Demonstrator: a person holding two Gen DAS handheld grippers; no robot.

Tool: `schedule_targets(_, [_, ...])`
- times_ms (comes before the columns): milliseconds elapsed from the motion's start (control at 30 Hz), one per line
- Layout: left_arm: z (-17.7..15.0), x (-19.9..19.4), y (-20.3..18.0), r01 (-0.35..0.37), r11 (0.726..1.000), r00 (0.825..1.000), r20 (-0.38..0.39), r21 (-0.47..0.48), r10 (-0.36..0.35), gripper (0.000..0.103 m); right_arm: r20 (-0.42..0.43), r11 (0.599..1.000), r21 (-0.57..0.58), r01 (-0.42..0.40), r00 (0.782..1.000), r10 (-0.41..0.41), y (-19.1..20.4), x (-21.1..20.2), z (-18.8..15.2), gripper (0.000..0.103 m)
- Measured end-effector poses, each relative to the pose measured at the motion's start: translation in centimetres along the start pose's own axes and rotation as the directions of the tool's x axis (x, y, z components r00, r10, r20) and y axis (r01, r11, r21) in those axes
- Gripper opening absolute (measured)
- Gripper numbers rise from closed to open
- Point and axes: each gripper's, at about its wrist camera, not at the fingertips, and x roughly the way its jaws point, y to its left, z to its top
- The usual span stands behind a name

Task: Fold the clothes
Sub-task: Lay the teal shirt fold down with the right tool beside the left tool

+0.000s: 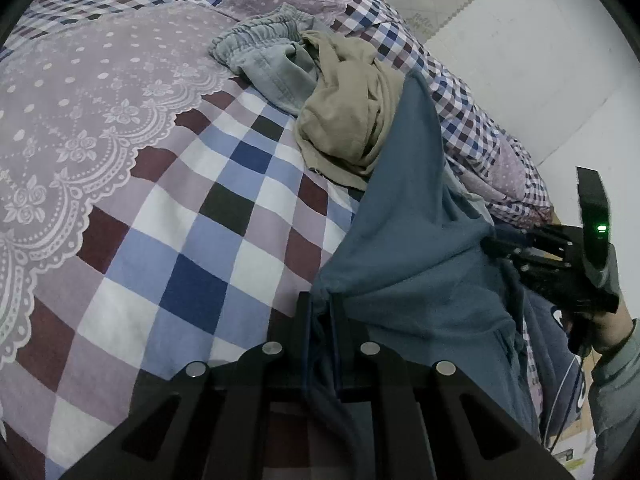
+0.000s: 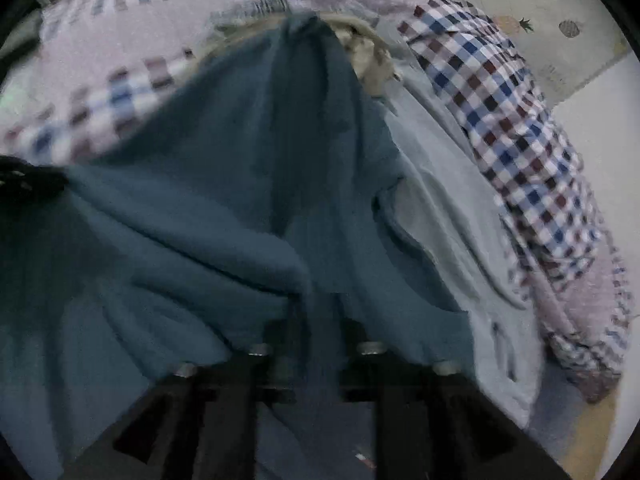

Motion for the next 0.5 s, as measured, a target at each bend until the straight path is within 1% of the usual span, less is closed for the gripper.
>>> schedule_targets(33, [0.0,0.0,0.0,0.001,1.000,1.000,0.000,-0.001,-0.001,0.009,-0.007,1.000,0.023,0.014,1.000,-0.014,-0.5,0.0,-0.4,0.047])
schedule_targets(67, [0.0,0.0,0.0,0.002,1.000,1.000,0.000,-0.002,-0.002,0.009,-0.014,0.998,0.049,0.026,1.000,-0.026,-1.0,-0.1,-0.9,0.050])
schedule_targets(133, [0.0,0.0,0.0,0.003,1.000,1.000,0.001,-0.003,-0.003,0.009,0.000,0.991,0.132,-0.001,1.000,0.001,-2.7,-0.4,-2.5,0.052])
schedule_targets(167, [0.0,0.0,0.1,0.003,1.000,1.000,0.001,-0.003,-0.003,0.009,-0.005,0.975,0.221,-0.025,1.000,0.026,-4.5,-0.6,-4.6,0.053])
schedule_targets(200, [0.0,0.0,0.1,0.003,1.000,1.000,0.001,-0.003,-0.003,0.009,-0.009,0.956,0.291,-0.041,0.999,0.045,-5.4,-0.5,-6.0,0.054])
schedule_targets(233, [0.0,0.0,0.1,0.003,1.000,1.000,0.001,-0.004,-0.003,0.009,-0.007,0.927,0.369,-0.067,0.997,0.075,-6.7,-0.3,-8.1,0.054])
schedule_targets(300, [0.0,0.0,0.1,0.003,1.000,1.000,0.002,-0.004,-0.003,0.009,0.013,0.846,0.519,-0.123,0.991,0.136,-9.2,-1.3,-13.3,0.054])
schedule_targets(333, [0.0,0.0,0.1,0.004,1.000,1.000,0.002,-0.004,-0.004,0.009,0.021,0.813,0.564,-0.141,0.987,0.157,-9.6,-1.7,-15.7,0.054])
schedule_targets(367, [0.0,0.0,0.1,0.004,1.000,1.000,0.002,-0.005,-0.004,0.009,0.028,0.780,0.605,-0.159,0.984,0.178,-9.9,-2.3,-18.7,0.054])
schedule_targets(467, [0.0,0.0,0.1,0.004,1.000,1.000,0.003,-0.005,-0.004,0.009,0.044,0.713,0.678,-0.179,0.978,0.205,-9.6,-3.4,-24.6,0.054])
schedule_targets(500, [0.0,0.0,0.1,0.004,1.000,1.000,0.003,-0.005,-0.004,0.009,0.054,0.696,0.692,-0.191,0.975,0.214,-9.2,-3.7,-25.9,0.054])
